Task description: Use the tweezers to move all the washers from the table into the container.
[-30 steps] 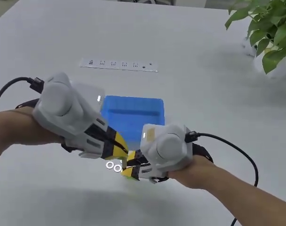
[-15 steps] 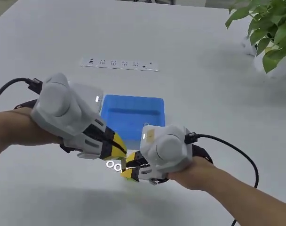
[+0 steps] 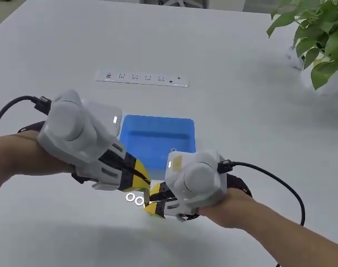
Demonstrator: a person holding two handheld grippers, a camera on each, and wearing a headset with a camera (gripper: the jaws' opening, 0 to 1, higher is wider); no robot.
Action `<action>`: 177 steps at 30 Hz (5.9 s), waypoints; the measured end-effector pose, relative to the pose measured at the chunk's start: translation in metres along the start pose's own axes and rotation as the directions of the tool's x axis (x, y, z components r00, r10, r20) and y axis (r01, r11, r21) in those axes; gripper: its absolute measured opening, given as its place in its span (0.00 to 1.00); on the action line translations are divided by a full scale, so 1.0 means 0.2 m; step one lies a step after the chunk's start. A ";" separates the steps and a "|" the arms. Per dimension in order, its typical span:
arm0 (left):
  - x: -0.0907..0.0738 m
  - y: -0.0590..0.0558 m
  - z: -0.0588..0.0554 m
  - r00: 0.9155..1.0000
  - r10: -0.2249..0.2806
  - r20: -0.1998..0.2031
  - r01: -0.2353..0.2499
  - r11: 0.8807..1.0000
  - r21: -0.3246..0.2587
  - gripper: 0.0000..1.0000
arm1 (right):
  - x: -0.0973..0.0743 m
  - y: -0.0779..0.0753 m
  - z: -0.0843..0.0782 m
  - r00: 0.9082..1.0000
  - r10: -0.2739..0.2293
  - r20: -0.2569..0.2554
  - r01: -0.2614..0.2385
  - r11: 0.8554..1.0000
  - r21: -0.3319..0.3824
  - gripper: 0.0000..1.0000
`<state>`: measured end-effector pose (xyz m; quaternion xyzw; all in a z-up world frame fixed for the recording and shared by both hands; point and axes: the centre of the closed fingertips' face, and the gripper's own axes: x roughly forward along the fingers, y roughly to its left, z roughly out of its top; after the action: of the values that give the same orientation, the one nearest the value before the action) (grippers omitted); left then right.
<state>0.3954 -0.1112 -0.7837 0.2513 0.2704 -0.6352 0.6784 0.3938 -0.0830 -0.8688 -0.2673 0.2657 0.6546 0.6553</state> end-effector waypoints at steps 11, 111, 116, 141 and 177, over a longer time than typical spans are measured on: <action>0.00 0.00 0.00 1.000 -0.003 0.001 0.003 1.000 -0.002 0.05 | 0.00 0.00 0.00 1.000 0.000 0.002 0.000 1.000 -0.024 0.10; -0.03 0.64 0.14 0.997 0.072 0.018 -0.073 0.995 0.075 0.05 | -0.12 -0.67 0.05 0.997 -0.076 0.000 0.076 0.997 -0.014 0.09; 0.00 0.65 0.13 0.997 0.071 0.019 -0.072 0.995 0.067 0.05 | -0.11 -0.68 0.02 0.997 -0.071 -0.013 0.071 0.997 -0.010 0.09; 0.07 0.64 0.09 0.998 0.055 0.003 -0.055 0.996 0.065 0.06 | -0.09 -0.67 -0.06 0.997 -0.058 -0.059 0.057 0.998 -0.013 0.10; -0.04 0.58 0.19 0.997 0.080 0.013 -0.081 0.993 0.090 0.06 | -0.17 -0.64 0.05 0.995 -0.091 -0.027 0.091 0.995 -0.033 0.11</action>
<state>0.5130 -0.1231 -0.7508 0.2894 0.2277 -0.6200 0.6929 0.5209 -0.1003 -0.8365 -0.2989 0.2523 0.6243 0.6763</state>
